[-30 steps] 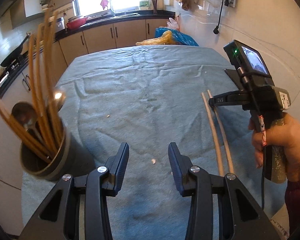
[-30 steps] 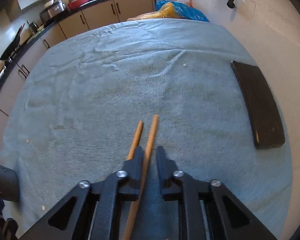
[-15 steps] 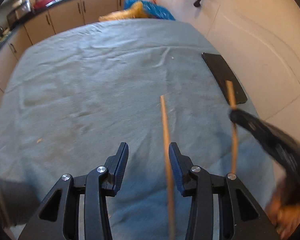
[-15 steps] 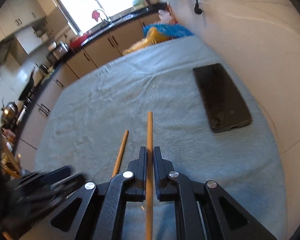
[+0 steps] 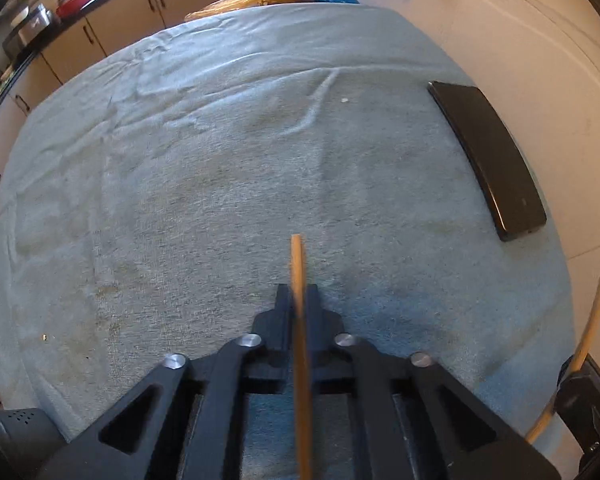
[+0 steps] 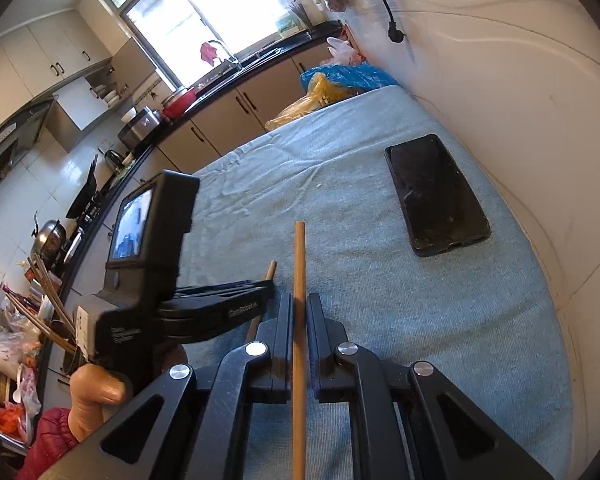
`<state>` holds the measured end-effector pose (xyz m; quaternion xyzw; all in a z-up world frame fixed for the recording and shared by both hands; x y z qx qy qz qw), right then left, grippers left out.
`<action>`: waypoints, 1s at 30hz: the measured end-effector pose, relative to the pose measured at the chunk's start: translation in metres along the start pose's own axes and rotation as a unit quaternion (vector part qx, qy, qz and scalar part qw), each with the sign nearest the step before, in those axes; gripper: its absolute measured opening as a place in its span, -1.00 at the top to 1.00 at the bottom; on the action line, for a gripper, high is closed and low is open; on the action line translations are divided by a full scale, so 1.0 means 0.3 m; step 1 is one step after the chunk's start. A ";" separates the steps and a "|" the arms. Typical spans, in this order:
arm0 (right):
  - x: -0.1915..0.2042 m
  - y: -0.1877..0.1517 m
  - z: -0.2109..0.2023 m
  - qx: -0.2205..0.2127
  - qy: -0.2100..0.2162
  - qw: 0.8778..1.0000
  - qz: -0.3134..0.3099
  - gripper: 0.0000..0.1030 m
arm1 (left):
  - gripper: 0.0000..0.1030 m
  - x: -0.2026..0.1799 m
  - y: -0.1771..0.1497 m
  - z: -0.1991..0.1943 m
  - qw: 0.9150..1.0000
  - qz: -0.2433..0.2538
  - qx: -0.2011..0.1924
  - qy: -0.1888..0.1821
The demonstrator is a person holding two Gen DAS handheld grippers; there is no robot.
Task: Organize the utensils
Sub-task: 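Carry both held chopsticks up over the holder cup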
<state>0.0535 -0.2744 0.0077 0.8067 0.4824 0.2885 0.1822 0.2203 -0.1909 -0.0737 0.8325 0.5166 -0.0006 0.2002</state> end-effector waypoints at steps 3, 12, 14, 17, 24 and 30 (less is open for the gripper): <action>-0.008 -0.006 -0.011 -0.003 0.004 1.000 0.007 0.87 | 0.89 -0.015 -0.026 -0.014 1.000 0.015 -0.009 -0.002; 0.009 -0.015 -0.084 -0.034 0.019 0.999 0.003 0.87 | 0.89 0.003 -0.157 -0.307 0.992 0.032 -0.117 -0.035; 0.032 -0.020 -0.110 -0.051 0.023 0.998 -0.006 0.87 | 0.89 -0.001 -0.179 -0.387 0.988 0.036 -0.147 -0.037; 0.073 -0.029 -0.152 -0.074 0.027 0.997 -0.020 0.87 | 0.89 0.008 -0.220 -0.497 0.980 0.042 -0.192 -0.040; 0.168 -0.049 -0.217 -0.110 0.026 0.992 -0.054 0.87 | 0.90 0.033 -0.311 -0.642 0.967 0.048 -0.243 -0.055; 0.215 -0.052 -0.228 -0.116 0.029 0.990 -0.069 0.87 | 0.90 0.044 -0.350 -0.695 0.963 0.052 -0.258 -0.063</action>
Point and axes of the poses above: each gripper's, at about its wrist camera, not at the fingertips, and z roughly the way its jaws point, x to its left, y to its top, the point moved 1 cm from there along z, roughly the way its jaws point, and after that the axes turned 12 degrees about -y, right-handed, at the moved point
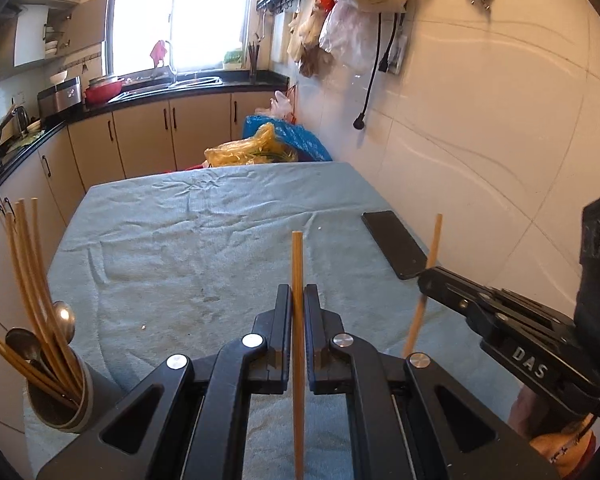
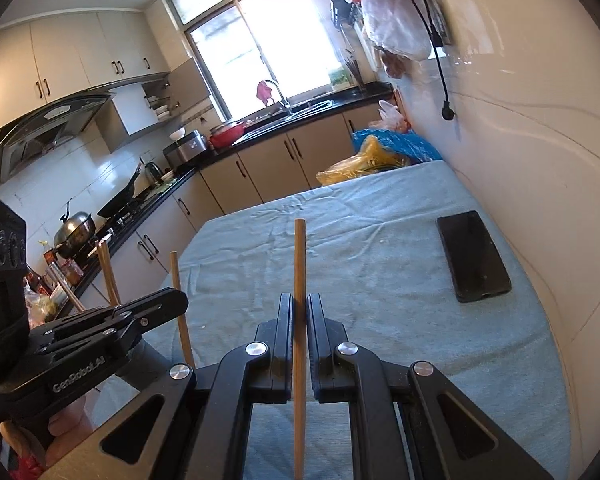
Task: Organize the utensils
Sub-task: 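Carry both held chopsticks up over the holder cup, then lower both chopsticks into the holder cup and open both grippers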
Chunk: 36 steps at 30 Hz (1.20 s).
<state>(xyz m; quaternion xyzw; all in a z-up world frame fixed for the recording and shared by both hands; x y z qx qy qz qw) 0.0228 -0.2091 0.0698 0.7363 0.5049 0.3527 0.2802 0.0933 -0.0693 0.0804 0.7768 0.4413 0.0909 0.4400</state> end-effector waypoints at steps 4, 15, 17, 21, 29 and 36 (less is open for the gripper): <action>0.026 0.010 -0.009 -0.003 0.005 1.000 -0.008 0.87 | 0.90 0.015 -0.004 -0.065 1.000 -0.004 -0.016 -0.002; 0.238 0.103 -0.085 -0.037 0.061 0.996 -0.055 0.87 | 0.89 0.112 0.062 -0.364 0.996 -0.023 -0.082 0.024; 0.298 0.137 -0.113 -0.053 0.078 0.994 -0.064 0.87 | 0.89 0.129 0.080 -0.428 0.995 -0.020 -0.098 0.030; 0.403 0.191 -0.161 -0.081 0.104 0.988 -0.074 0.87 | 0.89 0.175 0.123 -0.568 0.989 -0.016 -0.138 0.056; 0.618 0.246 -0.214 -0.125 0.151 0.976 -0.091 0.87 | 0.89 0.287 0.132 -0.686 0.979 -0.029 -0.175 0.097; 0.780 0.218 -0.139 -0.108 0.174 0.973 -0.106 0.87 | 0.89 0.390 0.104 -0.658 0.971 -0.041 -0.182 0.149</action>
Point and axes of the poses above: each gripper's, at about its wrist camera, not at the fingertips, and z roughly the way its jaws point, x to its left, y to its top, the point moved 1 cm from there along z, roughly the way its jaws point, and after that the axes turned 12 degrees about -y, right-handed, at the moved point
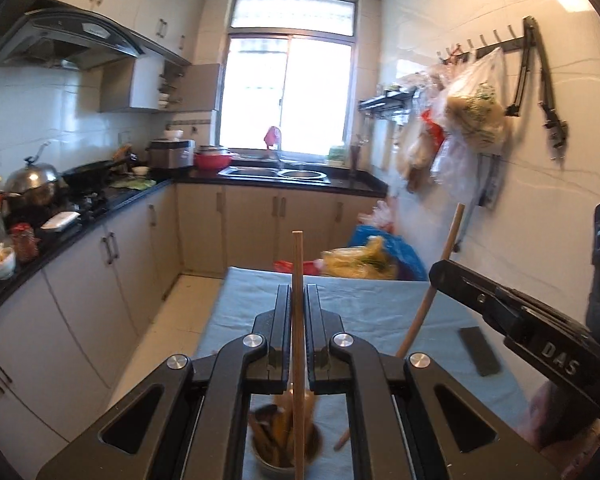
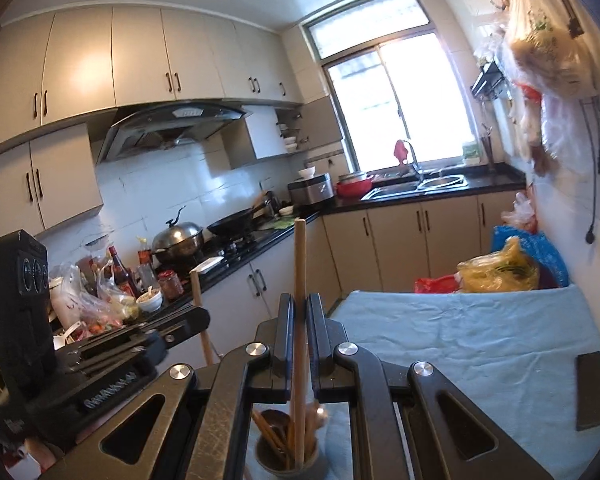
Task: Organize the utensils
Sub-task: 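Lower both chopsticks into the holder cup and open both grippers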
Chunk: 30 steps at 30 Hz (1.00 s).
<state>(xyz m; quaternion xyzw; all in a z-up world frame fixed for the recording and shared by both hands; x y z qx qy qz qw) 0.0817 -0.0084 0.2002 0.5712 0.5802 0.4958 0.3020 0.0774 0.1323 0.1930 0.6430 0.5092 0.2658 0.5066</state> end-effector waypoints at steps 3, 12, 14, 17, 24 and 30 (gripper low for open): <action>0.034 -0.018 0.049 0.005 -0.001 1.000 -0.008 0.87 | 0.89 0.040 -0.004 0.023 1.000 -0.013 0.000 0.007; 0.054 -0.080 0.139 0.014 -0.015 0.999 -0.028 0.86 | 0.89 0.098 -0.034 0.103 0.999 -0.034 -0.005 0.025; 0.048 -0.101 0.159 0.020 -0.017 0.999 -0.031 0.86 | 0.89 0.107 -0.055 0.125 0.999 -0.039 0.002 0.026; 0.046 -0.127 0.185 0.027 -0.020 0.999 -0.038 0.86 | 0.89 0.121 -0.091 0.144 0.999 -0.041 0.010 0.030; 0.033 -0.200 0.242 0.056 -0.021 0.997 -0.042 0.86 | 0.89 0.133 -0.138 0.110 0.999 -0.039 -0.007 0.034; 0.035 -0.255 0.274 0.078 -0.019 0.996 -0.042 0.86 | 0.89 0.116 -0.147 0.092 0.999 -0.024 -0.014 0.041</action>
Point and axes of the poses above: each gripper's, at about its wrist camera, not at the fingertips, and z roughly the way its jaws point, x to its left, y to its top, the point moved 1 cm from there along z, roughly the way its jaws point, and after that the axes turned 12 degrees about -y, right-handed, at the moved point
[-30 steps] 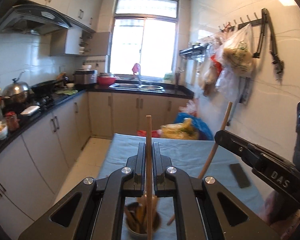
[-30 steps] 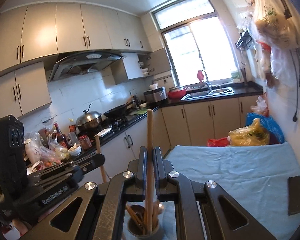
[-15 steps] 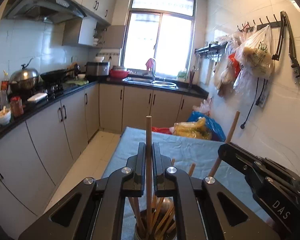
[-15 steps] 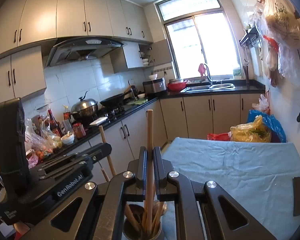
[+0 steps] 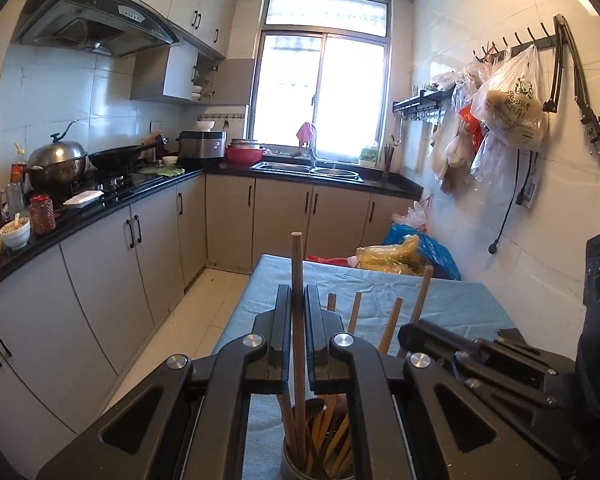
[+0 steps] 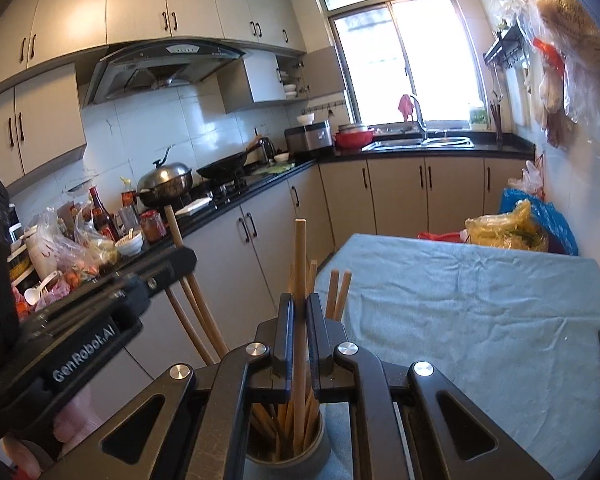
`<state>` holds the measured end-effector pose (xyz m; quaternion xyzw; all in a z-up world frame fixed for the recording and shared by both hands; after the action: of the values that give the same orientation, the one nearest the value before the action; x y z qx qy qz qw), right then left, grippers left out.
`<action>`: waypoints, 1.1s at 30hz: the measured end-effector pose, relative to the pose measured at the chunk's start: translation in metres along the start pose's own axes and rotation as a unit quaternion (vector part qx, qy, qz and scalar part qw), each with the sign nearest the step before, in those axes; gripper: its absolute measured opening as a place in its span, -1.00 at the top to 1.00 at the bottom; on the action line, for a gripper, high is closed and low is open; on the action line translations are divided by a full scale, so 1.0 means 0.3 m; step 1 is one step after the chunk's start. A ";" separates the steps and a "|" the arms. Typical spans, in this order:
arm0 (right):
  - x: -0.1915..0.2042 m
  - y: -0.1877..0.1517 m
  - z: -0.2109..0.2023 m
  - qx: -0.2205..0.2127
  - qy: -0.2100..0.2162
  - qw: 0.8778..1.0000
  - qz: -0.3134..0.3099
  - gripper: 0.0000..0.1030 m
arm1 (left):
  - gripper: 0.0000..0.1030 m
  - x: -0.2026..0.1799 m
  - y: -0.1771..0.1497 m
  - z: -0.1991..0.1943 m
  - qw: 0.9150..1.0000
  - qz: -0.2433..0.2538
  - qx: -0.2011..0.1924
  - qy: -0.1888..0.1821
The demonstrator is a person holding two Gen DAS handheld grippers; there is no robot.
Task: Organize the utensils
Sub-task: 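Lower both chopsticks into the holder cup and open both grippers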
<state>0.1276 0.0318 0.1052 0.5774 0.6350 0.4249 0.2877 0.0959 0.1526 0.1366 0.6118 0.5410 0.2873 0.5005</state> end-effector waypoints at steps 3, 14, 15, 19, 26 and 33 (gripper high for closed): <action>0.000 -0.015 0.010 0.011 0.000 1.000 -0.003 0.85 | 0.89 -0.003 0.002 -0.004 1.000 -0.002 0.002 -0.002; -0.015 0.001 -0.045 0.007 0.011 1.000 0.004 0.85 | 0.89 -0.010 0.023 -0.037 1.000 -0.001 -0.002 0.001; -0.017 0.001 -0.052 0.006 0.012 1.000 0.005 0.85 | 0.89 -0.012 0.023 -0.042 1.000 0.000 -0.002 0.001; -0.031 0.001 -0.092 -0.001 0.016 1.000 0.011 0.85 | 0.88 -0.027 0.021 -0.059 1.000 0.002 -0.002 0.007; -0.099 -0.016 -0.197 -0.021 0.006 0.999 0.025 0.84 | 0.65 -0.052 -0.055 -0.107 0.999 0.009 0.001 0.047; -0.189 -0.131 -0.276 -0.022 -0.021 0.999 0.041 0.43 | 0.48 -0.077 -0.205 -0.113 0.995 0.007 0.034 0.096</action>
<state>0.0471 -0.0396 0.1029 0.6059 0.5949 0.4376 0.2957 0.0368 0.1358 0.0955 0.6019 0.5917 0.3294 0.4233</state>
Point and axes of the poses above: each gripper's, at about its wrist camera, not at the fingertips, and z roughly the way its jaws point, x to its left, y to its top, the point moved 1 cm from there along z, roughly the way its jaws point, and after that the axes turned 12 degrees about -y, right-handed, at the moved point
